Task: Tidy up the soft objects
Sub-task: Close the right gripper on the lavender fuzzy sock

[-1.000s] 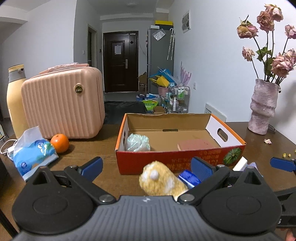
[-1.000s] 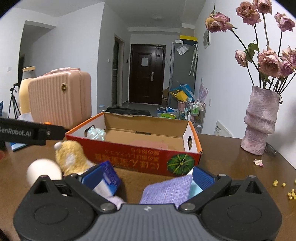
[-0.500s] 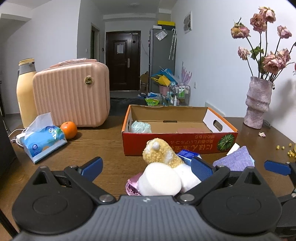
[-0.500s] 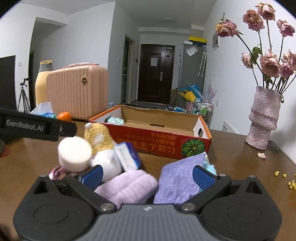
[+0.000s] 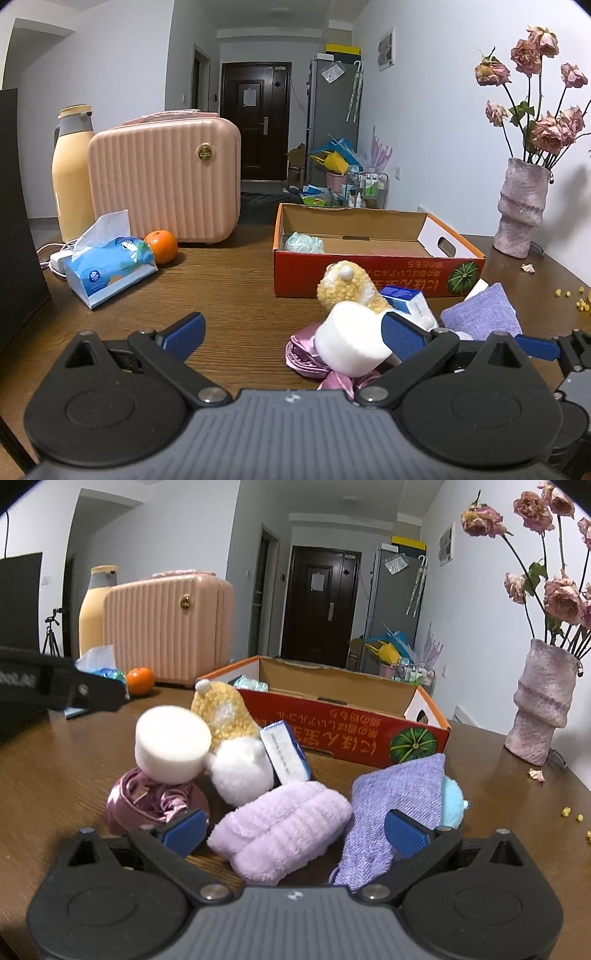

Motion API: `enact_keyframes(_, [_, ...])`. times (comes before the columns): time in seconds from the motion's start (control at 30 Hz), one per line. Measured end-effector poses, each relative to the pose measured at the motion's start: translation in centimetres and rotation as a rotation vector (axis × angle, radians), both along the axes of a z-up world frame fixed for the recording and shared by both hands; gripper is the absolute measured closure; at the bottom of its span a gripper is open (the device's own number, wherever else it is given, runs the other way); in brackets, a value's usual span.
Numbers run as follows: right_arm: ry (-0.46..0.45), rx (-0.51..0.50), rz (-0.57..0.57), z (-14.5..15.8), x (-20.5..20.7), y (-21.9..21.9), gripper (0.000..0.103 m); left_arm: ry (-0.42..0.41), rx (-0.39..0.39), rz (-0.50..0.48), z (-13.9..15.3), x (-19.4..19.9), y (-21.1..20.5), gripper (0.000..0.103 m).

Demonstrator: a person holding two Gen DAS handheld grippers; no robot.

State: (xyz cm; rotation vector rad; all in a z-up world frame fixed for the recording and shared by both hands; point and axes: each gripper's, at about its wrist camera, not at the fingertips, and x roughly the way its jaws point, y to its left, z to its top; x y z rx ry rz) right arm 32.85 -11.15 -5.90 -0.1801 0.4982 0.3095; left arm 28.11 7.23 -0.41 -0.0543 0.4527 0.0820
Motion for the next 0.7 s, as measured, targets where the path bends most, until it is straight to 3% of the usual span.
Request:
enact_keyframes(0.3, [0.029,-0.020,0.000,-1.3,1.3,1.5,0.005,0.008,0.013,-0.002,-0.6,0.0,1.2,0.000])
enact_keyframes(0.5, [0.065,-0.029,0.004,-2.1,2.3,2.3,0.024,0.027,0.021,0.001,-1.1,0.4,1.5,0.000])
enact_keyframes(0.57, [0.067,-0.024,0.004,-2.1,2.4,2.2,0.038,0.028,0.021,0.000,-1.2,0.3,1.6,0.000])
enact_keyframes(0.7, [0.069,-0.020,-0.004,-2.2,2.4,1.9,0.053,0.032,0.024,-0.002,-1.3,0.4,1.4,0.000])
